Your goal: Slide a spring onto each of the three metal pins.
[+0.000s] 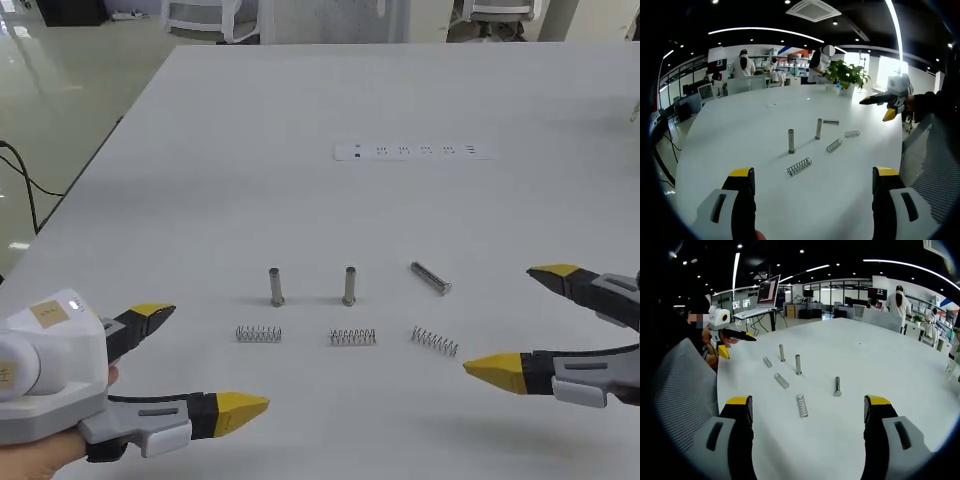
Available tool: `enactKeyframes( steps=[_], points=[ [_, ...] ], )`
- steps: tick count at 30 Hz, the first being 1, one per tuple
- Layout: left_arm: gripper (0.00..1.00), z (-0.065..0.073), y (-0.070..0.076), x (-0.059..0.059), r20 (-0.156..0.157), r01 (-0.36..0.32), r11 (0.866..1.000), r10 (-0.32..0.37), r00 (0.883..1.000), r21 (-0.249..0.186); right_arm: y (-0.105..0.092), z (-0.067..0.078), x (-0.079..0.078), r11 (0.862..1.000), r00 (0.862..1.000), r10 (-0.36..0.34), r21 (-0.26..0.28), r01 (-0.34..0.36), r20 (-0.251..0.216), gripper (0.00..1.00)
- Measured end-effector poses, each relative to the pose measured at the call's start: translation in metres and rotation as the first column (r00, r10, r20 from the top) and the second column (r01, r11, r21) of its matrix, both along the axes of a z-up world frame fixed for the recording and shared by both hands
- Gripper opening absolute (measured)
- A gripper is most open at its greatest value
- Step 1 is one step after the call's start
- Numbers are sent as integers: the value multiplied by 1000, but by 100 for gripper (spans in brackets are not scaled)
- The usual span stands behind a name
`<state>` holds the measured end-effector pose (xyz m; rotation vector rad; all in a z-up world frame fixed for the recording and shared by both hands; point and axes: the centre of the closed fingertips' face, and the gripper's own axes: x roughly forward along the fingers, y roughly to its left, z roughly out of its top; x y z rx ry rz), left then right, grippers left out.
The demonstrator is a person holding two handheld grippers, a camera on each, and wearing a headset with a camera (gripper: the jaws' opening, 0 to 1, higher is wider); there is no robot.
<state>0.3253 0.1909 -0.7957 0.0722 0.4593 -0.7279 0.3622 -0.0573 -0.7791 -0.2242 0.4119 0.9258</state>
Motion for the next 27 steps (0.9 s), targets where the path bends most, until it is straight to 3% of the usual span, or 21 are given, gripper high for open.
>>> enactKeyframes(
  steps=[27],
  points=[
    [97,-1,-2,4,-1,5,1000,-5,1000,-3,-3,-2,2,1000,1000,-9,-4,9,-11,93]
  ],
)
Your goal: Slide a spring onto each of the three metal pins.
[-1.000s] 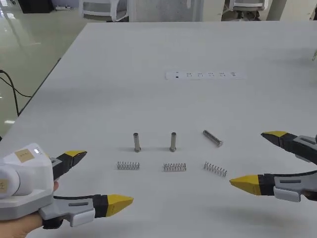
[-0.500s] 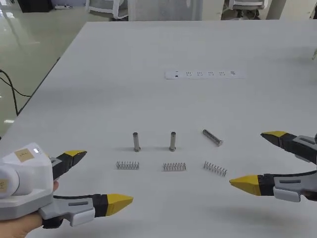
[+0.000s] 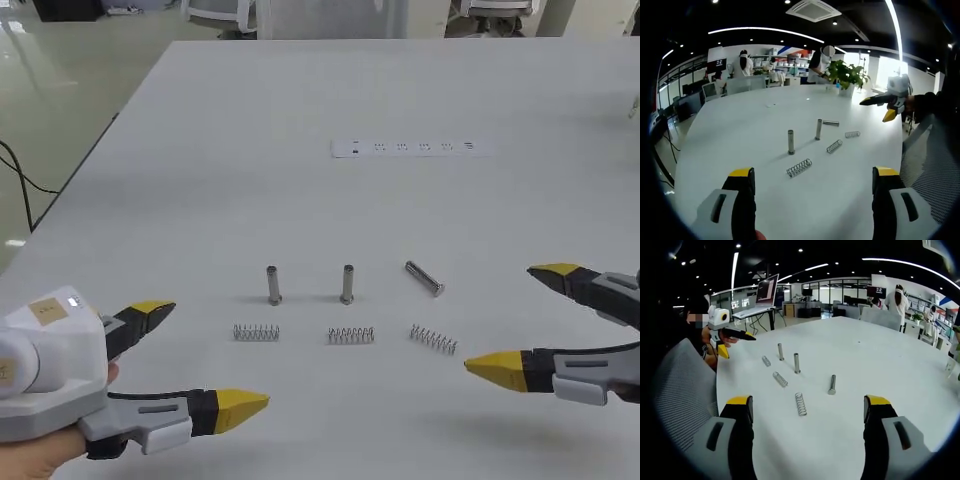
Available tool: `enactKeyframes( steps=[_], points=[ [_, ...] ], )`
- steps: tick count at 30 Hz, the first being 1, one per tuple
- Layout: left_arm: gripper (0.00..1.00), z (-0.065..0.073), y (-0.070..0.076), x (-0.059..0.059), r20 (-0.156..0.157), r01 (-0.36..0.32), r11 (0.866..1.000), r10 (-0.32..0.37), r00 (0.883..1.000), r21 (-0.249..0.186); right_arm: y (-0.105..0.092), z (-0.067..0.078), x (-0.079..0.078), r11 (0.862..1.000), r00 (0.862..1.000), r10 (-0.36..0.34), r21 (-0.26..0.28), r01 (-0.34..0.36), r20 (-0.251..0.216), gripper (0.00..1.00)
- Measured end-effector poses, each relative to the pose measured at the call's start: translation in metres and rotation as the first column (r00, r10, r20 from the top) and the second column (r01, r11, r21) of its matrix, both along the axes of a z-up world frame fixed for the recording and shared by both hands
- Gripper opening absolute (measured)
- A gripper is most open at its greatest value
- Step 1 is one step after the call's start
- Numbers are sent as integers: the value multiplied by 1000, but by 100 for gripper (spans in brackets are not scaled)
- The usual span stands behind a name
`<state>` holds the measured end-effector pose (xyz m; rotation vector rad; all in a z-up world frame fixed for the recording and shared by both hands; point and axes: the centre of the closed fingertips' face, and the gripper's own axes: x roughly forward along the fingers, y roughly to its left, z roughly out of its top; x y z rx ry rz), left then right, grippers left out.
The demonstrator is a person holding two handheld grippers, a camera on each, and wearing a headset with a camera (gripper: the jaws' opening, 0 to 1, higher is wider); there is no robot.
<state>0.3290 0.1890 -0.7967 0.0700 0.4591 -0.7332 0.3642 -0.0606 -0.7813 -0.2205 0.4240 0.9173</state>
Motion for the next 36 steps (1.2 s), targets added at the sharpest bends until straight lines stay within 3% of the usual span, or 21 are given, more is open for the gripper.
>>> enactKeyframes(
  steps=[15,36],
  points=[
    [96,2,-1,1,4,0,1000,0,1000,-2,-4,6,9,1000,1000,-1,-24,1,8,91],
    [96,9,7,-2,20,-30,1000,30,999,-2,26,18,59,994,999,47,-96,-45,20,78]
  ],
)
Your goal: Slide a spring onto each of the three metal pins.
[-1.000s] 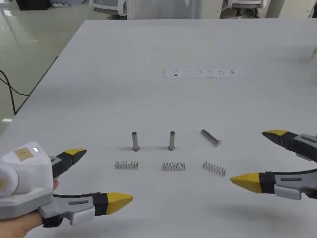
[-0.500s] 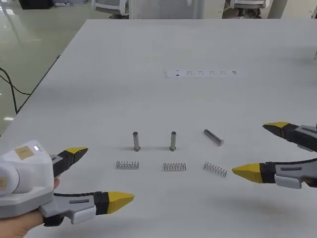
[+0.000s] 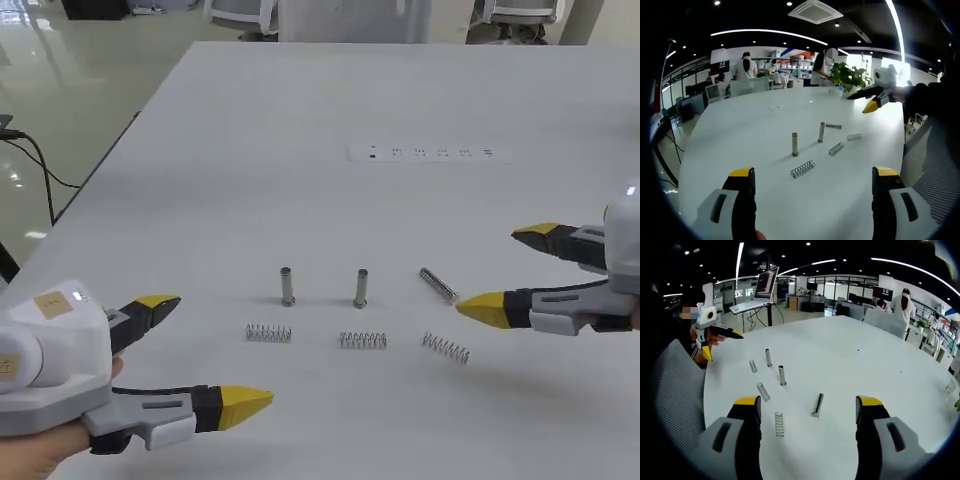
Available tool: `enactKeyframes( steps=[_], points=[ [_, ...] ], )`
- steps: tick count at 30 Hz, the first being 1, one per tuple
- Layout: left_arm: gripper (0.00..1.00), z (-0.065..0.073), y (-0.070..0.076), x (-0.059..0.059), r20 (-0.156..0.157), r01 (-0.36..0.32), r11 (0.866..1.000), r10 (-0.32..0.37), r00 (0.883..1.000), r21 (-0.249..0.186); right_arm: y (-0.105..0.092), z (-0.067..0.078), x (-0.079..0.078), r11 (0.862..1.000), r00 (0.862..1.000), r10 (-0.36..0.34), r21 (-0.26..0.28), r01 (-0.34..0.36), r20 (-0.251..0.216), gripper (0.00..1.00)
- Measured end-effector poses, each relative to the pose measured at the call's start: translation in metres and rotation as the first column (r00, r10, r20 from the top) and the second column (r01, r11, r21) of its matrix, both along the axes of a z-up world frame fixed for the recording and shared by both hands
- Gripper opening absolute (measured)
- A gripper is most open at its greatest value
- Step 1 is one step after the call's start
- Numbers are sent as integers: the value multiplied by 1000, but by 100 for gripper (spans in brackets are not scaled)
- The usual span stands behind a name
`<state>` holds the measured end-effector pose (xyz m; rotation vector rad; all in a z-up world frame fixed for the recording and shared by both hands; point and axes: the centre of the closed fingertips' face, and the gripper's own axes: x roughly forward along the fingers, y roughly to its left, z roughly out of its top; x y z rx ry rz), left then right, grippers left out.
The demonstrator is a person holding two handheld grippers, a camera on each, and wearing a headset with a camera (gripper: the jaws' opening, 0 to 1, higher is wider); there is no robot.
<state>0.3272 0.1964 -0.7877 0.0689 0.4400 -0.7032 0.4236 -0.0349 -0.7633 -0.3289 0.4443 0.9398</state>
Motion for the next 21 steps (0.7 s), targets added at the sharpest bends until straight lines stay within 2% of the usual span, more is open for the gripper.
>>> enactKeyframes(
  steps=[8,13,19,21],
  points=[
    [96,3,2,-1,6,-6,1000,6,1000,1,15,-8,15,999,1000,16,-46,-16,-14,74],
    [96,3,3,-1,7,-8,1000,8,1000,-1,22,-14,25,998,999,1,-66,-3,-34,70],
    [96,3,4,-1,6,-8,1000,8,1000,1,21,-27,39,993,996,-65,-104,58,-62,61],
    [96,3,5,0,6,-11,1000,11,1000,0,20,-34,42,989,993,-86,-124,75,-85,58]
  ],
)
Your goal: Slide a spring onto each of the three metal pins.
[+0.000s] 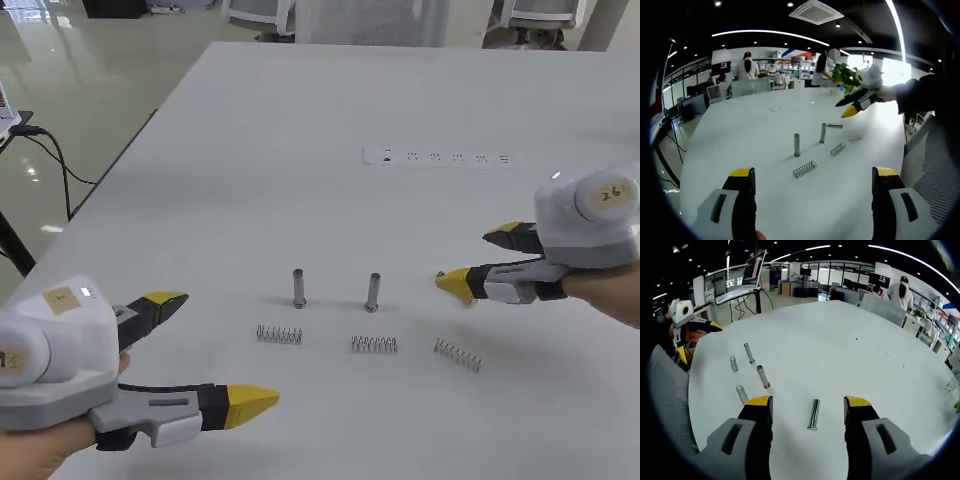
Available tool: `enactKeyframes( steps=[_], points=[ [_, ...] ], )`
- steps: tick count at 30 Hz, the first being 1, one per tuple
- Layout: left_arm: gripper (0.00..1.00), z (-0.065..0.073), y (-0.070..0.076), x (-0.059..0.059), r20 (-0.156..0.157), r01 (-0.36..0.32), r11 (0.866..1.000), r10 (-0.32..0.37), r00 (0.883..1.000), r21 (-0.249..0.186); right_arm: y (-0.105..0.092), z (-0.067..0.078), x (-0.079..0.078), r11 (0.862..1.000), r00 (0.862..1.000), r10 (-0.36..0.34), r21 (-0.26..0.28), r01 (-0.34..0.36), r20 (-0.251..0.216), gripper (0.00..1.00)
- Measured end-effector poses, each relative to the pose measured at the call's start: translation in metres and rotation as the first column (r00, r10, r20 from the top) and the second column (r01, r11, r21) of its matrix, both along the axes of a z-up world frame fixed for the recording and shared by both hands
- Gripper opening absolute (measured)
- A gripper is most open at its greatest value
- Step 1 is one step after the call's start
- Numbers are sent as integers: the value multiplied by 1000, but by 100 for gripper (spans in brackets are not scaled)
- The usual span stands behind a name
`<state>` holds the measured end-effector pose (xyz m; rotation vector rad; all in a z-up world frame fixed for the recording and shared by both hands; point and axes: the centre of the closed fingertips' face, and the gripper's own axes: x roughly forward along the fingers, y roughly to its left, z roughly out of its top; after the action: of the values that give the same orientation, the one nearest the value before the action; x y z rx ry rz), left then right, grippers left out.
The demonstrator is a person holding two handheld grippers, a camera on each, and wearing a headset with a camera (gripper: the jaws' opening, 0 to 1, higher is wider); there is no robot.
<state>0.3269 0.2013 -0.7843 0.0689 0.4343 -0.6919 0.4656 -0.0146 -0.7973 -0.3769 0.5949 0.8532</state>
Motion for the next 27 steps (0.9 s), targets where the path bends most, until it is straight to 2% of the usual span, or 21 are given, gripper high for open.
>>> enactKeyframes(
  steps=[13,17,23,27],
  points=[
    [96,-3,-1,2,-8,3,1000,-3,1000,3,-1,-32,13,992,995,-62,-119,53,-76,37],
    [96,-4,1,2,-11,0,1000,0,1000,2,2,-35,15,991,994,-67,-124,56,-91,32],
    [95,-6,2,2,-16,-3,1000,3,1000,-2,3,-46,16,985,991,-65,-169,44,-117,27],
    [95,-7,4,2,-19,-6,1000,6,1000,-3,4,-49,18,983,989,-72,-177,49,-126,22]
  ],
)
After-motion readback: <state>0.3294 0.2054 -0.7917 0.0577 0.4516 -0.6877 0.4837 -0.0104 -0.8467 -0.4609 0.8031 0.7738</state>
